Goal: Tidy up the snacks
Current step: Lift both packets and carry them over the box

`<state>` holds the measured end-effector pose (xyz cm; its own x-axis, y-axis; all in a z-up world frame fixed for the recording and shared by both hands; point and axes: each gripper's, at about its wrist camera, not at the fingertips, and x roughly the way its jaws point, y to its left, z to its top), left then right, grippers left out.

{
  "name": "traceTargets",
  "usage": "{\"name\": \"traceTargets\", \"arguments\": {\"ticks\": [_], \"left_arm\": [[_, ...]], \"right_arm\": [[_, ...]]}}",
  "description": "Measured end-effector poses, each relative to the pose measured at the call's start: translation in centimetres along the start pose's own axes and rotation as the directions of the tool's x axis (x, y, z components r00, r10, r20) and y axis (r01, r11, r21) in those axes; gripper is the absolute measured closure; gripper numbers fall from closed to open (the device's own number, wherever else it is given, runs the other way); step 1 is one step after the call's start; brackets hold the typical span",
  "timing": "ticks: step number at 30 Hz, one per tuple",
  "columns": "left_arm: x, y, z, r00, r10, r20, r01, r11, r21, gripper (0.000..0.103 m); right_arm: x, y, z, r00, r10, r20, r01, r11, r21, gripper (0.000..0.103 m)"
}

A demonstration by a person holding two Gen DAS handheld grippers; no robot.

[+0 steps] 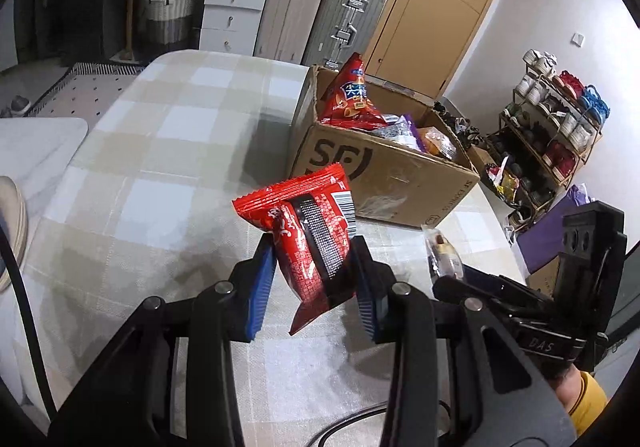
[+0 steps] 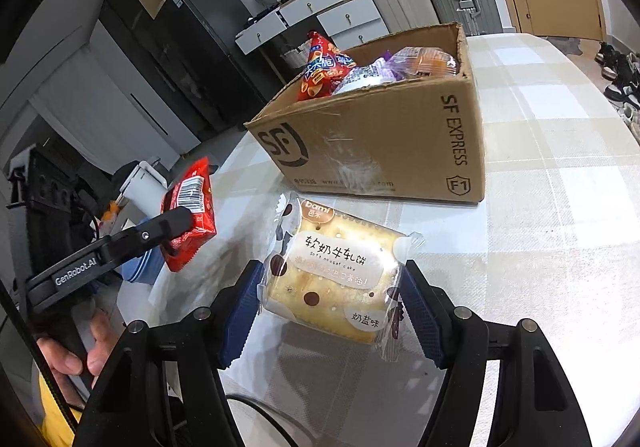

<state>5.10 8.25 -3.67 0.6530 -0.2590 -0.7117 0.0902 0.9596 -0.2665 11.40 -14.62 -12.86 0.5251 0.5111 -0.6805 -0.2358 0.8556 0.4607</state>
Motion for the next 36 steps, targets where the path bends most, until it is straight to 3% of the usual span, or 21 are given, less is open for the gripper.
{"name": "traceTargets", "arguments": {"ticks": [4,10,15,21,28,31,36], "left_arm": [[-1.0,-0.9,-0.1,0.998,0.042,0.04,-0.044,0.997,0.059,0.069],[-2.7,-1.4,0.6,0.997,0.014,0.072,-0.018,0.998,0.062,0.069],[-4.5,-2.2,3.0,0.993,-0.016,0.119,0.008,0.997,0.073,0.069],[-4.0,-4.2,6.9,0.992,-0.048,0.114,0.034,0.992,0.121,0.069],[0.6,-7.0,12.3,0.996,-0.089,0.022,0.084,0.981,0.174,0.069],[3.5,-8.4,14.2,0.998,-0.061,-0.023,0.065,0.974,0.218,0.069],[8.2,-9.0,15.5,0.986,-0.092,-0.141,0.12,0.972,0.203,0.069]], "right_arm": [[0.4,0.3,-0.3,0.999,0.034,-0.002,-0.034,0.999,0.016,0.034],[-0.9,1.1,0.0,0.997,0.067,0.043,-0.067,0.998,0.019,0.034],[-4.4,1.7,2.2,0.984,0.105,0.146,-0.108,0.994,0.015,0.034],[-6.9,1.5,6.7,0.976,0.079,0.203,-0.085,0.996,0.02,0.034],[-7.4,0.4,12.5,0.972,0.045,0.229,-0.055,0.998,0.037,0.034],[-6.4,-0.8,14.8,0.976,0.021,0.217,-0.034,0.998,0.055,0.034],[-3.9,-3.1,17.3,0.983,-0.01,0.182,-0.007,0.996,0.09,0.034]]}}
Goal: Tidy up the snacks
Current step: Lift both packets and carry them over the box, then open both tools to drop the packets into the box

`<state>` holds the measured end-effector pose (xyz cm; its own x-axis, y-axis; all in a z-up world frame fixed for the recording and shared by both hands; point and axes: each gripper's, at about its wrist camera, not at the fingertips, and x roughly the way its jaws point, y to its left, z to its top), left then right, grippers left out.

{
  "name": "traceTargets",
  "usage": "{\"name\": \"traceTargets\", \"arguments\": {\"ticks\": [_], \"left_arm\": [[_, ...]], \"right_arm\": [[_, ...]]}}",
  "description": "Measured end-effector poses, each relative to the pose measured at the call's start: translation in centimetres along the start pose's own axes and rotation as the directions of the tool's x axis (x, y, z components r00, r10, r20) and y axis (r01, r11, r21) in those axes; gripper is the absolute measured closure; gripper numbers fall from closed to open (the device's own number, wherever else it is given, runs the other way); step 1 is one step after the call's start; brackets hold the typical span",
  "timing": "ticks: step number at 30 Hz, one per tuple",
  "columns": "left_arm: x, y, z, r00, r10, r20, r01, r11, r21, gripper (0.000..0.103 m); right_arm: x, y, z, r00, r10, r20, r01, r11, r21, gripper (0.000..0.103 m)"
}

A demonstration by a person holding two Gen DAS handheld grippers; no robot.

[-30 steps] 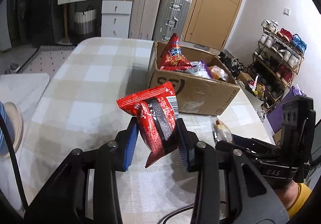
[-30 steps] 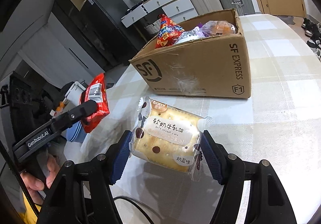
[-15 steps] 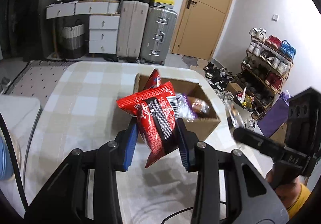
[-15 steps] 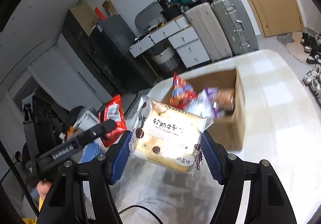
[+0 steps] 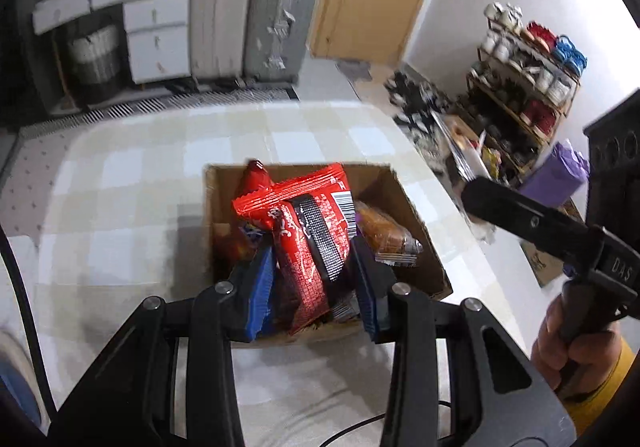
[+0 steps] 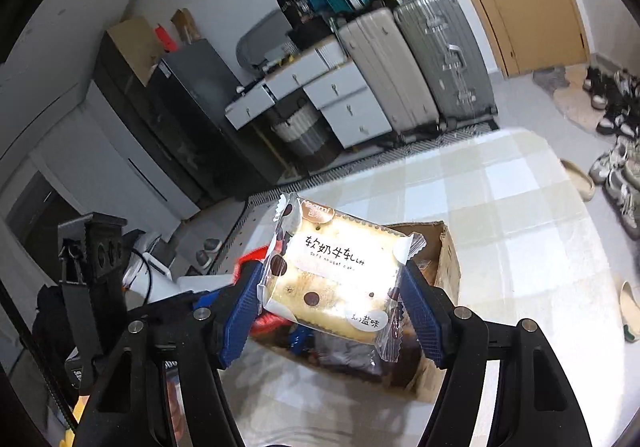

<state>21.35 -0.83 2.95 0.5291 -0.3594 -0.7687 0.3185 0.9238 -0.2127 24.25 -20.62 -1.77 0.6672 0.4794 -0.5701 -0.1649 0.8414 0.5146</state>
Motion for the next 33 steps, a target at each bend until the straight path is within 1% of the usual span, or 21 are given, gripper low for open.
{"name": "traceTargets", "arguments": {"ticks": [1,2,3,6,7,11,13,14,19,21,23,24,27,29,30,33], "left_arm": [[0.7,0.0,0.1,1.0,-0.011,-0.014,0.011,1.0,-0.001,0.069],[1.6,0.0,0.1,0.999,-0.03,-0.036,0.03,1.0,0.002,0.069],[2.1,-0.1,0.0,0.998,-0.035,-0.045,0.035,0.999,0.012,0.069],[3.6,-0.6,-0.3,0.998,-0.02,-0.059,0.024,0.998,0.062,0.069],[4.2,-0.7,-0.4,0.997,-0.019,-0.076,0.024,0.998,0.066,0.069],[5.4,-0.5,-0.3,0.996,-0.042,-0.081,0.047,0.997,0.061,0.069],[6.4,-0.4,-0.4,0.992,-0.065,-0.106,0.072,0.995,0.062,0.068],[6.8,-0.3,-0.5,0.992,-0.061,-0.114,0.069,0.995,0.067,0.068],[7.3,0.0,-1.1,0.99,-0.074,-0.119,0.083,0.993,0.078,0.067],[7.0,-0.2,-1.1,0.991,-0.059,-0.12,0.071,0.993,0.095,0.067],[6.8,-0.5,-1.0,0.992,-0.026,-0.119,0.041,0.992,0.121,0.064],[6.6,-0.7,-1.0,0.993,-0.013,-0.121,0.029,0.991,0.131,0.06],[5.8,-1.3,-1.0,0.993,-0.008,-0.117,0.027,0.986,0.166,0.057],[5.4,-1.6,-1.0,0.994,0.002,-0.111,0.018,0.984,0.179,0.051],[5.1,-1.8,-0.9,0.994,0.005,-0.106,0.015,0.983,0.183,0.046],[4.2,-1.9,-0.7,0.996,0.009,-0.085,0.007,0.983,0.182,0.039]], "right_arm": [[0.5,-0.3,0.2,1.0,-0.02,-0.005,0.02,1.0,-0.001,0.034],[1.0,-0.6,0.3,1.0,-0.025,-0.019,0.024,1.0,-0.01,0.034],[1.6,-0.7,0.4,0.999,-0.019,-0.033,0.018,1.0,-0.014,0.034],[3.5,-0.8,0.7,0.997,-0.027,-0.071,0.024,0.999,-0.041,0.034],[4.0,-0.7,0.8,0.996,-0.027,-0.082,0.023,0.998,-0.051,0.034],[6.2,-1.1,0.6,0.991,-0.048,-0.122,0.041,0.997,-0.06,0.034],[7.0,-1.3,0.5,0.989,-0.051,-0.14,0.043,0.997,-0.057,0.034],[7.2,-1.4,0.4,0.988,-0.056,-0.144,0.048,0.997,-0.058,0.034],[7.9,-1.8,0.3,0.987,-0.06,-0.152,0.053,0.997,-0.052,0.034],[8.1,-1.9,0.3,0.986,-0.058,-0.157,0.051,0.998,-0.047,0.034],[8.2,-2.0,0.3,0.985,-0.061,-0.159,0.054,0.997,-0.047,0.034],[8.3,-2.0,0.3,0.985,-0.062,-0.16,0.056,0.997,-0.045,0.034],[8.4,-2.4,0.5,0.985,-0.059,-0.163,0.055,0.998,-0.027,0.034],[8.5,-2.5,0.5,0.984,-0.057,-0.169,0.055,0.998,-0.02,0.034],[8.6,-2.5,0.6,0.983,-0.063,-0.17,0.06,0.998,-0.023,0.034],[8.7,-2.4,0.6,0.982,-0.07,-0.174,0.066,0.997,-0.031,0.034]]}}
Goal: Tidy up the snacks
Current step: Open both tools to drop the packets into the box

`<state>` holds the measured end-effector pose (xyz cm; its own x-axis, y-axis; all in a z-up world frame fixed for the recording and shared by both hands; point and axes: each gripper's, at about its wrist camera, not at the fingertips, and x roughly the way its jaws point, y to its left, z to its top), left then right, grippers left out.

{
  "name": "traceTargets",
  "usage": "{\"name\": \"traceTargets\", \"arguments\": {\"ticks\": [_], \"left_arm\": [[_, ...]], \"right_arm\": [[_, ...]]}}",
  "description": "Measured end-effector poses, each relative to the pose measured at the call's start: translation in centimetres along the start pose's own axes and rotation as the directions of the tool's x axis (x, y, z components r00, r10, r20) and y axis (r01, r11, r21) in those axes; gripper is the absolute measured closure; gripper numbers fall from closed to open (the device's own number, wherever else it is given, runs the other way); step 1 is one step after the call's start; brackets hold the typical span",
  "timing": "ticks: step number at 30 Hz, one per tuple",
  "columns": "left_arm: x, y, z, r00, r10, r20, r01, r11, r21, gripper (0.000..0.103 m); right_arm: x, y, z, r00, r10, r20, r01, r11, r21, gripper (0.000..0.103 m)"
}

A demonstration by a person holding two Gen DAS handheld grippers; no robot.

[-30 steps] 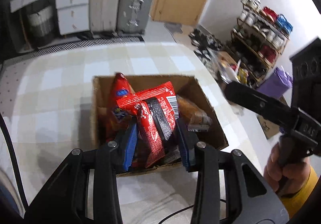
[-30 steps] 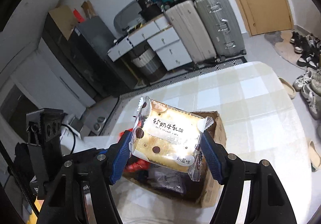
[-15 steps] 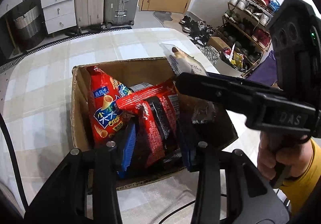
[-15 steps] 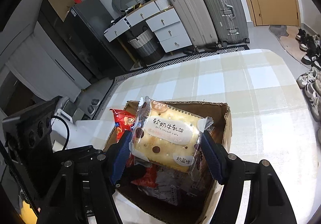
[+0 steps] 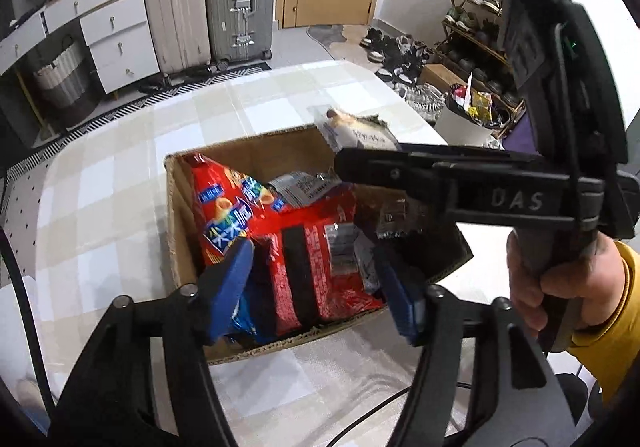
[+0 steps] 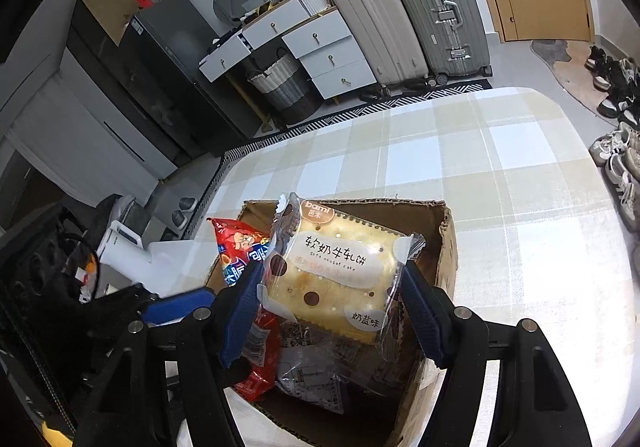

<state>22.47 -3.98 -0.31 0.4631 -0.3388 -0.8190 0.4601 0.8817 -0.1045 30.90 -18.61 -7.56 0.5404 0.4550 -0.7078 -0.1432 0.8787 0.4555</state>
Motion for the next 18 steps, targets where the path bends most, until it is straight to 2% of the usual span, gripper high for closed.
{"name": "traceTargets", "arguments": {"ticks": [3,9,12,18], "left_arm": [[-1.0,0.1,0.2,1.0,0.003,0.017,-0.003,1.0,-0.014,0.033],[-3.4,0.8,0.1,0.998,-0.001,0.063,0.004,0.999,-0.047,0.032],[-4.6,1.0,-0.3,0.996,0.005,0.087,0.0,0.998,-0.065,0.025],[-5.8,1.2,-1.3,0.994,0.003,0.112,0.007,0.995,-0.096,0.025]], "right_arm": [[0.1,0.1,0.1,1.0,-0.005,-0.003,0.005,1.0,-0.005,0.034],[0.3,0.3,0.1,1.0,-0.013,-0.013,0.012,1.0,-0.016,0.034],[0.4,0.4,0.1,1.0,-0.022,-0.021,0.022,0.999,-0.024,0.033],[0.8,1.0,0.0,0.998,-0.046,-0.032,0.045,0.998,-0.033,0.033]]}}
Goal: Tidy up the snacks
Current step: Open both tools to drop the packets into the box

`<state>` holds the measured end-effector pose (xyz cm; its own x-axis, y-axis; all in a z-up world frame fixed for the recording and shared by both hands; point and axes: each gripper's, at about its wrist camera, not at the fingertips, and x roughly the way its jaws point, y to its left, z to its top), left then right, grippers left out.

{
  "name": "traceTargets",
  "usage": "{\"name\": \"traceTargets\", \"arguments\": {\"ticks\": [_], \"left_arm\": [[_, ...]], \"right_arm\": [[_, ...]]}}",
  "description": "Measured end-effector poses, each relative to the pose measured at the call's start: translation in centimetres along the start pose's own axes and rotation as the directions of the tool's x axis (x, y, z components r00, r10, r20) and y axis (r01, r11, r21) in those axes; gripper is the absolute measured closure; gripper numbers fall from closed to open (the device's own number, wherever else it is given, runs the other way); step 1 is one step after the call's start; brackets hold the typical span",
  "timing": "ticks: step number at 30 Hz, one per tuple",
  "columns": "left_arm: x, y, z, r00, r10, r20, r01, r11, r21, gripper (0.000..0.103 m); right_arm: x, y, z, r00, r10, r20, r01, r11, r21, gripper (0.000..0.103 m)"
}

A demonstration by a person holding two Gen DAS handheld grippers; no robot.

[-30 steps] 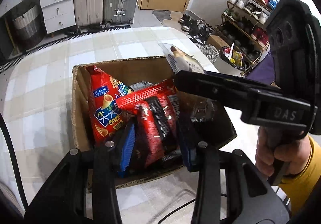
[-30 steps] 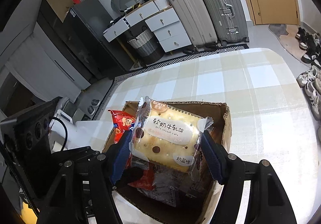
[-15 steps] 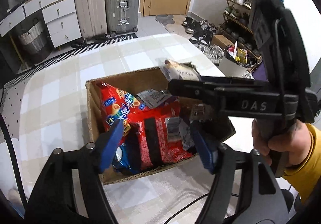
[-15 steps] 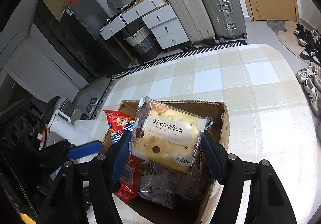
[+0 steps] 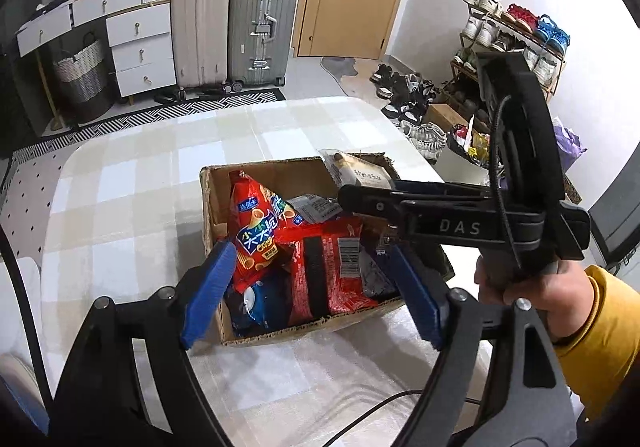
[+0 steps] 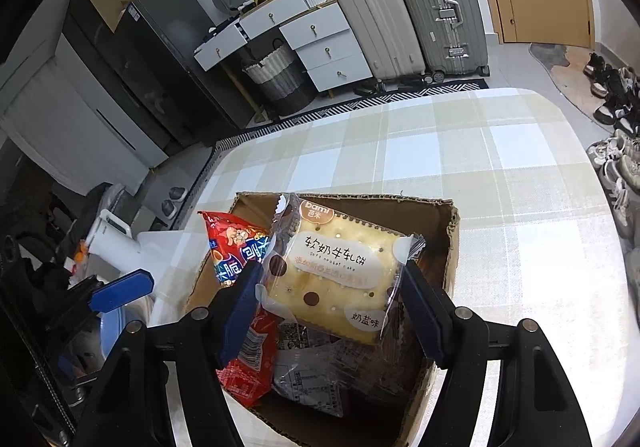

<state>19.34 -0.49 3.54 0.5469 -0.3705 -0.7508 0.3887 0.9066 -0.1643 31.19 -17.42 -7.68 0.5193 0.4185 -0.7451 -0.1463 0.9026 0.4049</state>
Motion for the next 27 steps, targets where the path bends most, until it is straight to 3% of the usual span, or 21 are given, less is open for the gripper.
{"name": "traceTargets", "arguments": {"ticks": [12,27], "left_arm": [[-0.4,0.4,-0.6,1.0,0.01,0.0,-0.01,0.999,-0.034,0.025],[-2.4,0.2,-1.6,1.0,0.005,0.018,-0.004,0.998,-0.056,0.025]], "right_arm": [[-0.6,0.6,-0.2,0.997,-0.083,0.002,0.083,0.996,-0.04,0.026],[-0.5,2.1,0.4,0.995,-0.097,0.01,0.097,0.992,-0.079,0.023]]}}
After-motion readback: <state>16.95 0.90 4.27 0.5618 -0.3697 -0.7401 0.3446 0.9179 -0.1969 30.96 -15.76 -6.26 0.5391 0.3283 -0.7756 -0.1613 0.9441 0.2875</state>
